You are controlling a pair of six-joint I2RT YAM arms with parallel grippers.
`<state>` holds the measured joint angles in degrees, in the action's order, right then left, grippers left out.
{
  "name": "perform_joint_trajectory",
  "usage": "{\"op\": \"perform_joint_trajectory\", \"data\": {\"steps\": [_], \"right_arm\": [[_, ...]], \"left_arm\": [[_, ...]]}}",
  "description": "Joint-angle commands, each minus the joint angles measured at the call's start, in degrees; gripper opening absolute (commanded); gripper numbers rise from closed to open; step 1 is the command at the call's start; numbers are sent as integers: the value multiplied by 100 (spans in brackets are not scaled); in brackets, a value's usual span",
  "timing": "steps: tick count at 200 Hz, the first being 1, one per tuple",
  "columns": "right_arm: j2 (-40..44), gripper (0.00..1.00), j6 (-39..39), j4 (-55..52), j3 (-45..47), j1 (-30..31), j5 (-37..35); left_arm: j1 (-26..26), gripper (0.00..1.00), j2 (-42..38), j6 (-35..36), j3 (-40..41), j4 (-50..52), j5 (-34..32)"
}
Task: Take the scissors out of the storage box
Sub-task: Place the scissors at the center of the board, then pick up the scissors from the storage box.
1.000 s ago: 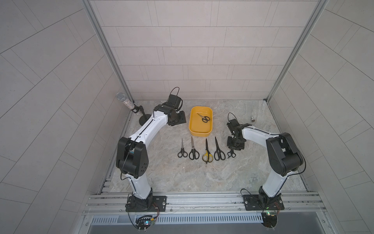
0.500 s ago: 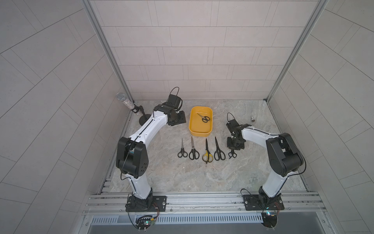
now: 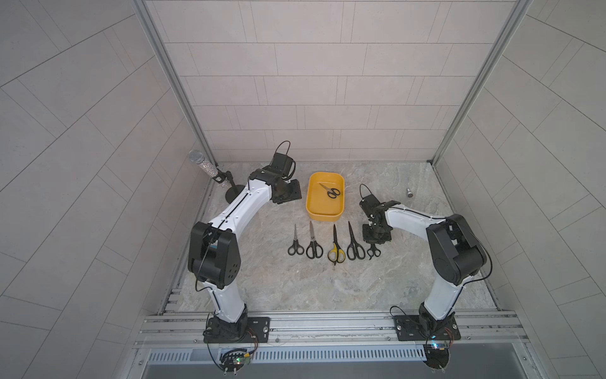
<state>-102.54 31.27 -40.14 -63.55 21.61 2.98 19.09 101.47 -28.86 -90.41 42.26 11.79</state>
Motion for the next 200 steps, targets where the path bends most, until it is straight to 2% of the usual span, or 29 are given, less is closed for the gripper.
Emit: {"op": "perform_joint_trajectory", "data": {"steps": [1,18,46,91,118,146,200], "right_arm": [[-56,23,-46,-213,-72,51,-15],[246,32,19,-71,-43,50,-189],[875,40,38,60,-157,49,-400],[1408,41,-7,-287,-848,30,-511],[1642,41,88,-355,-835,-50,-343],[1803,41,143,-327,-669,-82,-176],[1817,41,125,-446,-732,-102,88]], "left_arm": [[27,53,74,179,-204,88,38],[159,53,200,328,-439,207,5],[519,53,606,419,-999,353,-213],[1130,53,1720,-16,-2131,126,-621],[1179,49,2671,-510,-2830,-141,-372],[1176,48,3645,-675,-3936,410,-555],[1176,46,4114,-1236,-3930,-128,-709]]}}
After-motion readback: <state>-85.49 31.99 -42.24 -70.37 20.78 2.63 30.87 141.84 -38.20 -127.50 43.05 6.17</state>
